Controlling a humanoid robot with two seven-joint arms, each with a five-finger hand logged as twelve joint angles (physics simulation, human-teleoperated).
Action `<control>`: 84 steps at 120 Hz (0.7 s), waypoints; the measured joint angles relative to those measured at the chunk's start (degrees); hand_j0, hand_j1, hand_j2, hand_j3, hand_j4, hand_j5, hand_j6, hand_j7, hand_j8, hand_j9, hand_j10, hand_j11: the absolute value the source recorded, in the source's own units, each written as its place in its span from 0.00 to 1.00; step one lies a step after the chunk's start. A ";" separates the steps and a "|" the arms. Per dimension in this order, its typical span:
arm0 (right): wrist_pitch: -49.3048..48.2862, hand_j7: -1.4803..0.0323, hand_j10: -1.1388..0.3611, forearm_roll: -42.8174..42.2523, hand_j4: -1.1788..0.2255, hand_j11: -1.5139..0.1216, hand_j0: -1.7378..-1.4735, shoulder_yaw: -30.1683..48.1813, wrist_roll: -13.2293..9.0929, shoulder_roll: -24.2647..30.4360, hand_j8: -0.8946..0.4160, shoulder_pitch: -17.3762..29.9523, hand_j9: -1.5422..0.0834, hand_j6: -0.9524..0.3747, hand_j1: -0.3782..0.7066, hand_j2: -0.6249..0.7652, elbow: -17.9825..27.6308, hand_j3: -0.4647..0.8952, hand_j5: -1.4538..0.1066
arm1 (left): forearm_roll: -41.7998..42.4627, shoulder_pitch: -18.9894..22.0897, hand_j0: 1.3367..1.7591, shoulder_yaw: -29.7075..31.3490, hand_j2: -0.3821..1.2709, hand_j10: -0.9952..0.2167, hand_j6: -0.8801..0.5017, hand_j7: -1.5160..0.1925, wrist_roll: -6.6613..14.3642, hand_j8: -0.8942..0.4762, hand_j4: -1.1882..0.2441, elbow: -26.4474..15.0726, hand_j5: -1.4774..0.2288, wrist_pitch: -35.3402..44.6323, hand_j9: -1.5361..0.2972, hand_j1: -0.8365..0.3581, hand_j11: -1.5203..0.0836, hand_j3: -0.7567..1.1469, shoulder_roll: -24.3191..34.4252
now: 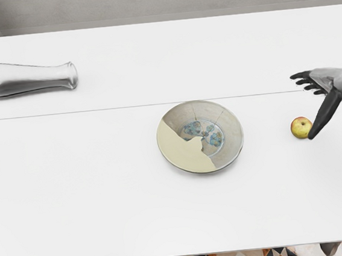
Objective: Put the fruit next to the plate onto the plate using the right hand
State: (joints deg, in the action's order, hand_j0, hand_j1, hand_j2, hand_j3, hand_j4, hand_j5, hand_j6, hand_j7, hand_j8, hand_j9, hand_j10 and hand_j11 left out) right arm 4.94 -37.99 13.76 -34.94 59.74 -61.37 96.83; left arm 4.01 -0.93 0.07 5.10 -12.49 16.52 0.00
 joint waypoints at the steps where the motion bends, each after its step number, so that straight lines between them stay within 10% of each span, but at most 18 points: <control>1: 0.72 0.94 0.72 -0.80 0.80 0.89 0.30 -0.24 0.00 -0.25 0.64 0.00 0.91 0.68 0.08 0.44 -0.05 0.34 0.89 | 0.00 -0.02 0.76 0.00 0.23 0.82 0.64 0.89 0.00 0.65 0.83 0.00 0.87 0.00 0.84 0.99 0.95 0.40 0.00; 51: 21.38 0.93 0.72 -15.99 0.80 0.88 0.30 -4.62 -0.06 -13.91 0.64 9.61 0.90 0.67 0.09 0.44 -8.81 0.34 0.89 | 0.00 -0.03 0.76 0.00 0.23 0.82 0.64 0.89 -0.01 0.65 0.83 0.00 0.87 0.00 0.84 0.99 0.95 0.40 0.00; 84: 22.81 0.73 0.57 -16.57 0.63 0.70 0.30 -4.63 -0.06 -14.33 0.46 11.60 0.72 0.50 0.34 0.42 -9.29 0.34 0.69 | 0.01 -0.03 0.76 0.00 0.23 0.82 0.64 0.89 -0.01 0.65 0.83 0.00 0.87 0.00 0.84 0.99 0.95 0.40 0.00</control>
State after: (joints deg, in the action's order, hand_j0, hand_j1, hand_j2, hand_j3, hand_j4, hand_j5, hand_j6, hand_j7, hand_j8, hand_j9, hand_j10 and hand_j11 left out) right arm 27.74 -54.56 9.13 -35.00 45.41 -49.77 87.54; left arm 4.02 -0.97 0.07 5.09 -12.48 16.52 0.00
